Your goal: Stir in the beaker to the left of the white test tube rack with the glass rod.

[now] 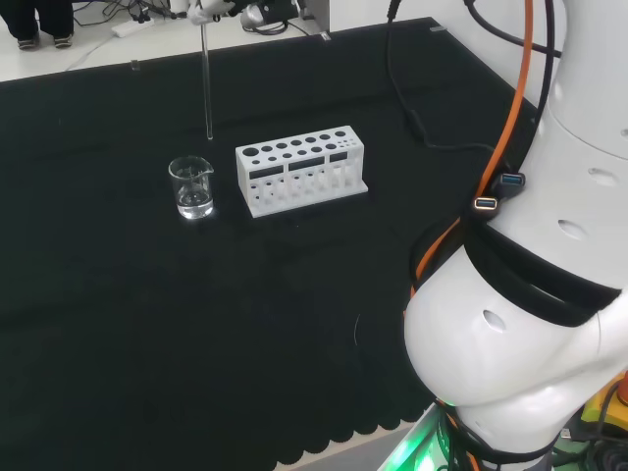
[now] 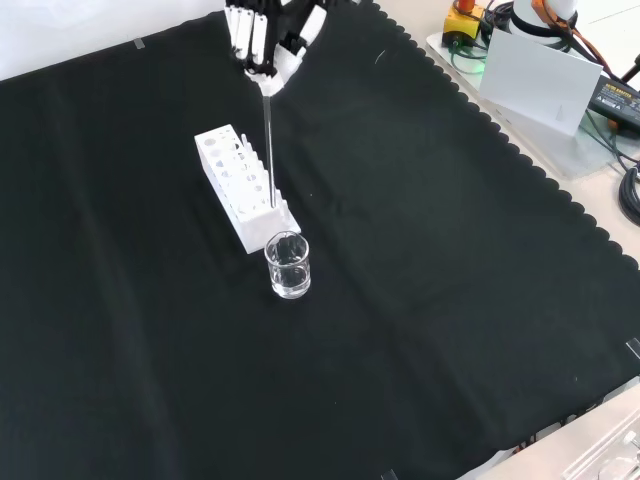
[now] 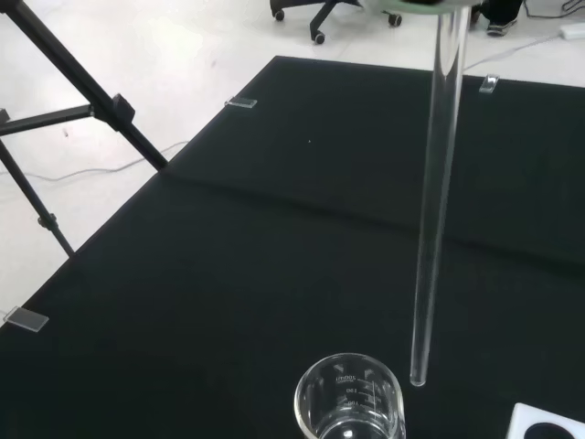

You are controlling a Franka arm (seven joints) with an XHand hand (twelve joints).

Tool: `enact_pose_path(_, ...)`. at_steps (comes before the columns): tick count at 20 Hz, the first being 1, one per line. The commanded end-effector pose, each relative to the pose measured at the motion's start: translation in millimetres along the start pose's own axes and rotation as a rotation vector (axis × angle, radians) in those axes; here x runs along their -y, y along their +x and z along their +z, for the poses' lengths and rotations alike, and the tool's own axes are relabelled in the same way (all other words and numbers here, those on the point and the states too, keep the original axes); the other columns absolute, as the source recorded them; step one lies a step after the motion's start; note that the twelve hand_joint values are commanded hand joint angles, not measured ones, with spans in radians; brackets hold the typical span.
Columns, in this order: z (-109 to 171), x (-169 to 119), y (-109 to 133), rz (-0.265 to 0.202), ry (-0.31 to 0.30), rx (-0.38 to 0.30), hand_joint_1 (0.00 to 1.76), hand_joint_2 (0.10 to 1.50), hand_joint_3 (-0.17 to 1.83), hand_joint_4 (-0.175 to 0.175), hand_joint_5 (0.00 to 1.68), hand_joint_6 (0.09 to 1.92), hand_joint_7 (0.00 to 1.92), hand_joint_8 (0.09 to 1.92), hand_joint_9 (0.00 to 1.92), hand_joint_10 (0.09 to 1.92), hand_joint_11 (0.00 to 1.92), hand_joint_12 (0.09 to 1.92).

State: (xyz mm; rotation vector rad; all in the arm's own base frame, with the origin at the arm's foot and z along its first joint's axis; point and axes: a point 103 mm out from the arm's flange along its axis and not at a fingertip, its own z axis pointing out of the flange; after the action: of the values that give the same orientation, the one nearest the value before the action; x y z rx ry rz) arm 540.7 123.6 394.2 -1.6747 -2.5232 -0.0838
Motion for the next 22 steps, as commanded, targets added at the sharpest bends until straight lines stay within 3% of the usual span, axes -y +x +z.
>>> enact_pose_path(1, 19, -16, 18, -0.051, 0.025, -0.010, 1.40, 1.07, 0.00, -0.175, 1.09, 0.45, 0.94, 1.09, 1.10, 1.16, 1.50, 0.66)
enact_pose_path(22, 32, -18, 18, -0.053, 0.052, -0.028, 1.40, 1.08, 0.00, -0.175, 1.09, 0.45, 0.94, 1.09, 1.10, 1.16, 1.50, 0.65)
